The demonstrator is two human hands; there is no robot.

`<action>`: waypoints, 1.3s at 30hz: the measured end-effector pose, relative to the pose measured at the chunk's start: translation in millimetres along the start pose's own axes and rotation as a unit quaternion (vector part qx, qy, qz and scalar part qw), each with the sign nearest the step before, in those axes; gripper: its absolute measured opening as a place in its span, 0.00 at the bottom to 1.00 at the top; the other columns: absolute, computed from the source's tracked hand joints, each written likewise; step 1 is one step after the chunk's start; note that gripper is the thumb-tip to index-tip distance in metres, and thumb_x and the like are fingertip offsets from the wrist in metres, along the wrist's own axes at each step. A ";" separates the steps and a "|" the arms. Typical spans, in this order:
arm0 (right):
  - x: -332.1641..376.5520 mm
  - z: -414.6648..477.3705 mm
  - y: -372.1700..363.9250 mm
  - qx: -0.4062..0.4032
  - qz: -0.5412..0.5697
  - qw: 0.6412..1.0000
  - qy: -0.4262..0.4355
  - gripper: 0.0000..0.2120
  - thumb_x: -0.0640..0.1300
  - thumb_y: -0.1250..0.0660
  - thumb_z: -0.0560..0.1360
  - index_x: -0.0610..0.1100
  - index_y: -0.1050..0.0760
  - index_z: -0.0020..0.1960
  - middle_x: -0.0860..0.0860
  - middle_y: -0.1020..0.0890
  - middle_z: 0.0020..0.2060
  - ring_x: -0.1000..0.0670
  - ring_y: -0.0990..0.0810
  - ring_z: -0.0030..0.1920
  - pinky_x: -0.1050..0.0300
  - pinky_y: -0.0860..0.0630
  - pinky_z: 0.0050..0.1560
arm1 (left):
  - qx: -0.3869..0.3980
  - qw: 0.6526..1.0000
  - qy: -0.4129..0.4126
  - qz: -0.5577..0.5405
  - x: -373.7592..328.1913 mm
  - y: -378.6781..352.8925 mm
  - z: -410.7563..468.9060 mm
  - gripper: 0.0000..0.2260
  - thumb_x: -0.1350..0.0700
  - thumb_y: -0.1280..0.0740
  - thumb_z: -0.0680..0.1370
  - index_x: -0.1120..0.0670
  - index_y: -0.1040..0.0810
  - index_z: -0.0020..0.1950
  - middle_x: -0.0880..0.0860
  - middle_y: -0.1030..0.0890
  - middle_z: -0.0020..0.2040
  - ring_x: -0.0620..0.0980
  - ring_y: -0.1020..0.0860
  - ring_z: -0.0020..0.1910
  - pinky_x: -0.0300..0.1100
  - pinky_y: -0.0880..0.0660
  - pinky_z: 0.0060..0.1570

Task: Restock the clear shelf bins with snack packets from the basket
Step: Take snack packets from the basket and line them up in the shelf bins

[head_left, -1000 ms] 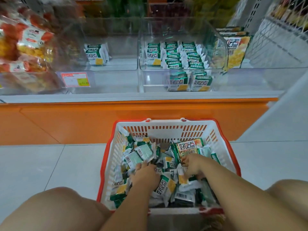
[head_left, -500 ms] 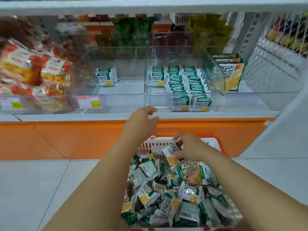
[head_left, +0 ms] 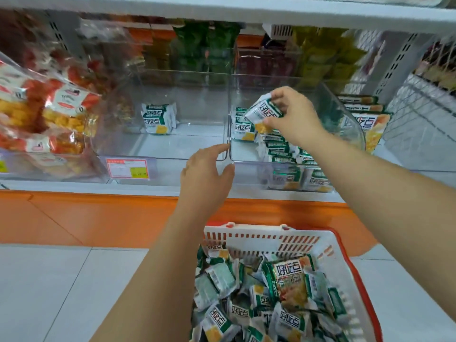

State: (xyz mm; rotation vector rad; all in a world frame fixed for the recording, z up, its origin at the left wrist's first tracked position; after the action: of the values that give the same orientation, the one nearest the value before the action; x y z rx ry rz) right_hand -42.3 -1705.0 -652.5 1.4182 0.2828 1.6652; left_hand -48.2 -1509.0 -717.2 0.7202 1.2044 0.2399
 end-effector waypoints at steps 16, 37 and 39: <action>-49.6 76.9 -98.0 0.119 -0.282 0.951 0.046 0.15 0.41 0.28 0.72 0.47 0.24 0.58 0.43 0.25 0.59 0.42 0.31 0.62 0.50 0.33 0.60 | -0.006 0.999 0.028 -0.033 4.0 0.2 6.4 0.15 0.54 0.38 0.80 0.45 0.29 0.66 0.39 0.30 0.54 0.46 0.36 0.68 0.52 0.36 0.68; -82.6 -176.9 -44.2 0.100 -0.145 0.978 0.110 0.07 0.37 0.36 0.75 0.42 0.20 0.50 0.50 0.18 0.44 0.54 0.27 0.43 0.58 0.27 0.46 | 0.134 0.976 -0.056 0.160 -18.4 -55.0 -55.9 0.11 0.54 0.41 0.80 0.47 0.24 0.60 0.46 0.22 0.57 0.48 0.23 0.52 0.48 0.24 0.52; -134.7 -195.0 -64.9 0.249 -0.185 0.951 -0.013 0.09 0.40 0.37 0.76 0.44 0.22 0.54 0.48 0.18 0.50 0.53 0.25 0.42 0.60 0.29 0.44 | 0.181 0.963 -0.068 0.188 -18.1 -70.0 -63.9 0.12 0.52 0.41 0.80 0.47 0.25 0.61 0.46 0.23 0.58 0.48 0.23 0.54 0.48 0.23 0.52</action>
State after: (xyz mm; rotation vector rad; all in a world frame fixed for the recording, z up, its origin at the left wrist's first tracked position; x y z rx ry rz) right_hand -191.2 -1696.9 -847.9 1.6245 0.9482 1.3116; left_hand -126.9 -1547.4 -757.8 1.2691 0.9815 0.2829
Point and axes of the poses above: each hand's wrist, its own z-axis towards the middle knuckle, its own y-axis out of the back of the hand, x = y × z, the point moved 7 cm from there along z, towards the middle knuckle
